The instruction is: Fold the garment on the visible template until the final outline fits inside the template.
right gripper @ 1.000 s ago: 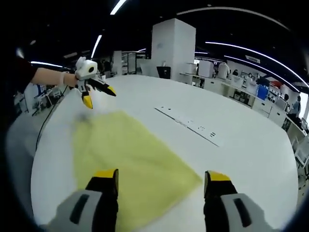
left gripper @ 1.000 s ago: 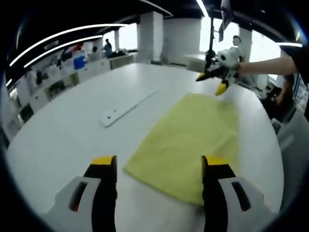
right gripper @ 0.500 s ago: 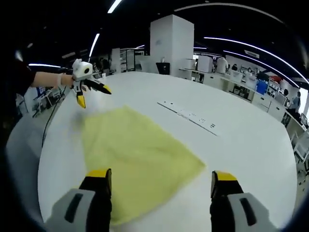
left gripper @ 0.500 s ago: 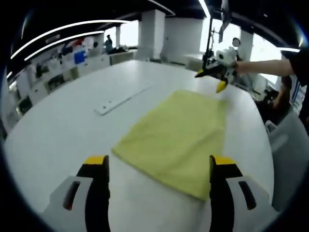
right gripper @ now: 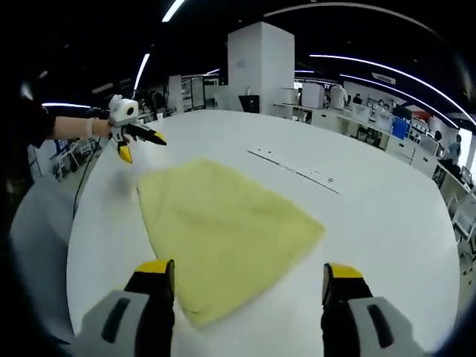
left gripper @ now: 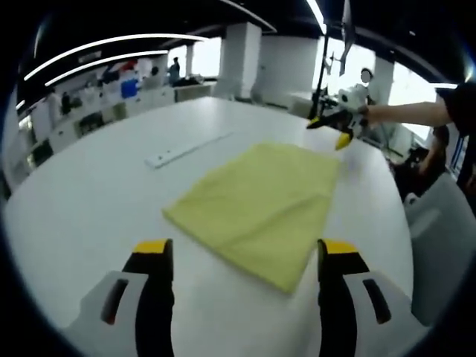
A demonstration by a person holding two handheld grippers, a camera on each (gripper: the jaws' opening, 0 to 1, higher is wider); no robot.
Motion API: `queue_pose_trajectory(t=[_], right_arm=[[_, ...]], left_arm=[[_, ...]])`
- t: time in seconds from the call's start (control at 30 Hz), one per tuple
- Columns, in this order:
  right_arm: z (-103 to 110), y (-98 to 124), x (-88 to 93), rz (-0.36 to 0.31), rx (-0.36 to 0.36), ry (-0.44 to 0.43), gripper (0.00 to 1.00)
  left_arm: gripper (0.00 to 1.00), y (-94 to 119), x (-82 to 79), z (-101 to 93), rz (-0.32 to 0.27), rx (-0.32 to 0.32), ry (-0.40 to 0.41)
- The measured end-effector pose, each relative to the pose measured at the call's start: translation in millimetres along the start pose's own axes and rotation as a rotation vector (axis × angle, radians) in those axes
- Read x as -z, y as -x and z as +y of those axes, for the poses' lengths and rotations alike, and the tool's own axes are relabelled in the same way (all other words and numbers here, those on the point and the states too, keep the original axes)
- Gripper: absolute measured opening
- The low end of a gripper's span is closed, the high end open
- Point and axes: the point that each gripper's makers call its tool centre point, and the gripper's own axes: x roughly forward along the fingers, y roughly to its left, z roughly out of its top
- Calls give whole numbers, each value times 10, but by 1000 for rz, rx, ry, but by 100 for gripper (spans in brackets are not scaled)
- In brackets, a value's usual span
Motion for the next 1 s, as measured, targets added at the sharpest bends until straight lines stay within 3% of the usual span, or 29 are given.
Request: queue_pose_trajectory(t=[0.27,0.6,0.7,1.0], right_arm=[[127,119,126,-14,4,-36,80],[298,186,358,-24,3,-89,78],[338,222,461,-23,3,-108,78],[346,303,692,-14,20,-157,75]], left_arm=[[72,39,104,-59,-7,-3,20],[65,79,451,-346,23,15,47],[63,61,520,-328,24,22,65],[60,106,576,-435,10,17,89]])
